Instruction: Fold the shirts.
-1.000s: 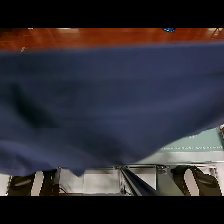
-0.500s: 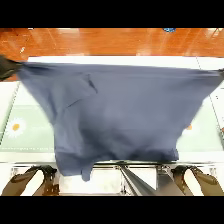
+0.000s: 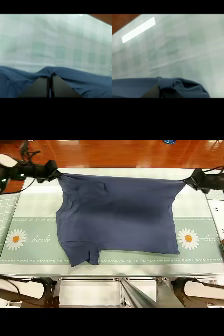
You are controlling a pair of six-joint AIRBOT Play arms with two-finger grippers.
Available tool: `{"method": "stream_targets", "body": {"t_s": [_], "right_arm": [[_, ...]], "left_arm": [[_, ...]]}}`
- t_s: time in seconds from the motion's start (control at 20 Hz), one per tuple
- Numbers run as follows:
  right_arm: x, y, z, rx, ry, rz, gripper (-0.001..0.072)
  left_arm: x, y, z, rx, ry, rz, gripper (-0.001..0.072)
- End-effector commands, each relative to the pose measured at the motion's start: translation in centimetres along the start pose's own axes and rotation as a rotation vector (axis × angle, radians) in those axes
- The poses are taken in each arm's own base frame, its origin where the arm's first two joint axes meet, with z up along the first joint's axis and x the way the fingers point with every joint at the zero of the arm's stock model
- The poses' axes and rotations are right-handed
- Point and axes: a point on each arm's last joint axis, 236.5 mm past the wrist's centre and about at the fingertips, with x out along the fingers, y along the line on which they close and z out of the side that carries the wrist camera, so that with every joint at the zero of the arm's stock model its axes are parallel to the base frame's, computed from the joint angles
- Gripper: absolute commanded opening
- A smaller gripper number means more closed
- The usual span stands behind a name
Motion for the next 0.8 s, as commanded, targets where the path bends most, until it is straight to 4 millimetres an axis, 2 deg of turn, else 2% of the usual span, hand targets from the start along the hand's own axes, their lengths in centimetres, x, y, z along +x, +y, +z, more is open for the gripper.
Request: {"method": "stream_targets", "body": {"t_s": [0.0, 0.15, 0.2, 0.3, 0.4, 0.5, 0.65, 0.75], "right_arm": [[4.1, -1.6, 0.5, 0.097, 0.047, 0.046, 0.0023], [4.3, -2.4, -0.8, 0.071, 0.101, 0.018, 0.0024], [4.2, -2.3, -1.7, 0.066, 0.138, 0.023, 0.0024], [3.6, -2.3, -3.5, 0.036, 0.22, 0.019, 0.0024], [3.2, -3.1, -5.7, 0.003, 0.312, -0.012, 0.0024], [2.6, -4.5, -7.4, -0.016, 0.385, -0.064, 0.0024], [1.4, -7.4, -9.2, -0.028, 0.471, -0.189, 0.0024], [0.9, -8.2, -9.8, -0.029, 0.506, -0.228, 0.0024]], "left_arm": [[4.2, 1.0, -1.1, -0.07, 0.111, -0.017, 0.0021], [3.8, 0.7, -2.7, -0.111, 0.186, -0.03, 0.0021], [3.1, 0.0, -3.5, -0.096, 0.225, -0.059, 0.0021], [1.1, 0.1, -4.8, 0.003, 0.292, -0.059, 0.0021], [-0.4, 1.6, -6.8, 0.051, 0.384, -0.002, 0.0021], [-1.1, 4.3, -9.6, 0.072, 0.501, 0.091, 0.0021], [-1.0, 6.3, -13.2, 0.033, 0.608, 0.122, 0.0021], [-0.9, 7.5, -14.7, 0.02, 0.649, 0.15, 0.0021]]}}
